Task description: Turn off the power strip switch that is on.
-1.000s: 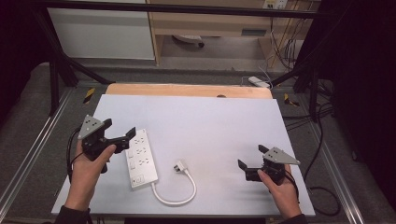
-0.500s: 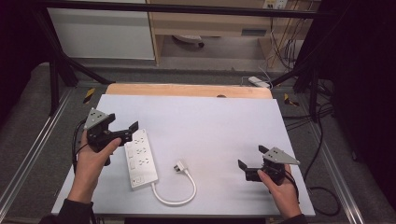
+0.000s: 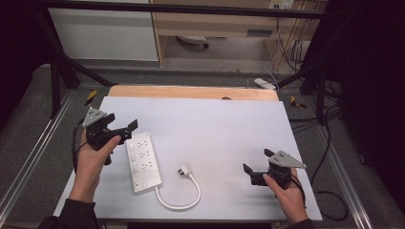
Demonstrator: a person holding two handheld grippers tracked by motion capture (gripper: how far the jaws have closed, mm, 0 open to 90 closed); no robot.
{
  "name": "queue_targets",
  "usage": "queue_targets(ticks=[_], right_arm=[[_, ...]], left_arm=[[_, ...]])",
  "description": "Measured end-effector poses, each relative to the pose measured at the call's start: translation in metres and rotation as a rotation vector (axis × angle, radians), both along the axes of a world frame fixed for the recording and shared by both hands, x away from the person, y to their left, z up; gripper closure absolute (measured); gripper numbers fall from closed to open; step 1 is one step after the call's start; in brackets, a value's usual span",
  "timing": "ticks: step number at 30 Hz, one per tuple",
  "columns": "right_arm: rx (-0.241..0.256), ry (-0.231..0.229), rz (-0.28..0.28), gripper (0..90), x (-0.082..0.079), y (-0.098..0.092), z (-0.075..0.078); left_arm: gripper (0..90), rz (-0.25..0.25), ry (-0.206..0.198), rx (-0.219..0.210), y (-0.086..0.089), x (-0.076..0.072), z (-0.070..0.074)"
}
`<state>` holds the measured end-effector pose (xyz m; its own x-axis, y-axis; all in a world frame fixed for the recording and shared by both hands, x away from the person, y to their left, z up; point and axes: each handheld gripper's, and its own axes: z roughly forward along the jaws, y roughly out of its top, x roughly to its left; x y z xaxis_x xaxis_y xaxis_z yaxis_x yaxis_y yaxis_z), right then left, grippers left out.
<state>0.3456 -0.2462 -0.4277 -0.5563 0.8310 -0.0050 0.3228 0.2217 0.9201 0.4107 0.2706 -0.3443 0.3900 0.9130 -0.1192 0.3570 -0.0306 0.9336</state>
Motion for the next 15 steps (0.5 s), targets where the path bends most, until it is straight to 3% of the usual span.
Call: queue_targets(ticks=[15], right_arm=[[0.002, 0.004, 0.000, 2.3, 0.001, 0.000, -0.001]], left_arm=[[13.6, 0.001, 0.024, 0.019, -0.005, 0.005, -0.016]])
